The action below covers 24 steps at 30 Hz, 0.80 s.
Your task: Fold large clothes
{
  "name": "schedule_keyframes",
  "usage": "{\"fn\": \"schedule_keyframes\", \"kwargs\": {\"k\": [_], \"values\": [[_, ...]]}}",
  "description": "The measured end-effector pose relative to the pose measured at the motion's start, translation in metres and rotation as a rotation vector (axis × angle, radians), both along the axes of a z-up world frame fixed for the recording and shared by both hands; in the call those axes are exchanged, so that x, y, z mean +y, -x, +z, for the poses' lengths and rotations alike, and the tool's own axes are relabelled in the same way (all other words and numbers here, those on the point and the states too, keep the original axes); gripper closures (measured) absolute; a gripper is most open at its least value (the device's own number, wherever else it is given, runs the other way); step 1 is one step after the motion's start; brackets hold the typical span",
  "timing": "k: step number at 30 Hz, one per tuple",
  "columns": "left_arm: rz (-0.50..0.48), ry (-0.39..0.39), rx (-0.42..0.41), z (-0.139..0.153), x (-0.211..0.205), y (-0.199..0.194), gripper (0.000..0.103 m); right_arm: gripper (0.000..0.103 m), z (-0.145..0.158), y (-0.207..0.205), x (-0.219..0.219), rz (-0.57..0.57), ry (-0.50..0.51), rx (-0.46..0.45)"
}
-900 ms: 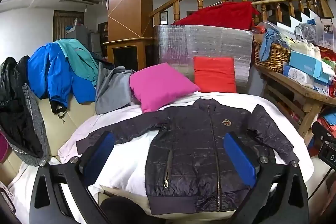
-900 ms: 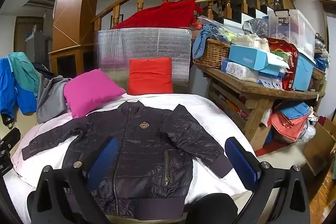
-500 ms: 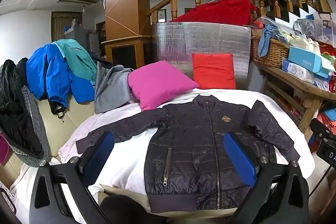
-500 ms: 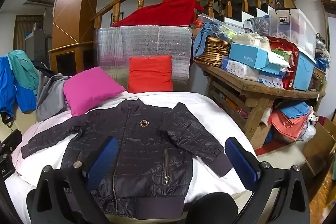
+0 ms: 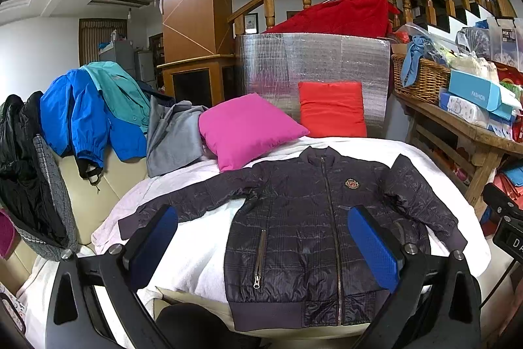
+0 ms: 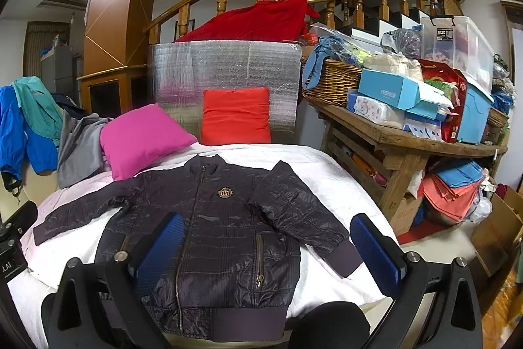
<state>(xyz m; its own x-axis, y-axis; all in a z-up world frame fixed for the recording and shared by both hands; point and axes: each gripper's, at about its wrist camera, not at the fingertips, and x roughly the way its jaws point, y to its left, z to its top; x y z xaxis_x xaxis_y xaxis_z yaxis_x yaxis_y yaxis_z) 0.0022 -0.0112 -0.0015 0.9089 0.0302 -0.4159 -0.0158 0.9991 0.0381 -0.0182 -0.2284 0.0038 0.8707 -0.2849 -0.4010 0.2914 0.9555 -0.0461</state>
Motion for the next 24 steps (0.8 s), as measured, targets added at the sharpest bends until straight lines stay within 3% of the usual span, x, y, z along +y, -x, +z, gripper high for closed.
{"fn": "schedule_keyframes", "kwargs": {"k": [24], "values": [[-0.005,-0.005,0.044,-0.016,-0.001,-0.015,0.0,0.0,-0.011,-0.017,0.001,0.013,0.009,0.052]]}}
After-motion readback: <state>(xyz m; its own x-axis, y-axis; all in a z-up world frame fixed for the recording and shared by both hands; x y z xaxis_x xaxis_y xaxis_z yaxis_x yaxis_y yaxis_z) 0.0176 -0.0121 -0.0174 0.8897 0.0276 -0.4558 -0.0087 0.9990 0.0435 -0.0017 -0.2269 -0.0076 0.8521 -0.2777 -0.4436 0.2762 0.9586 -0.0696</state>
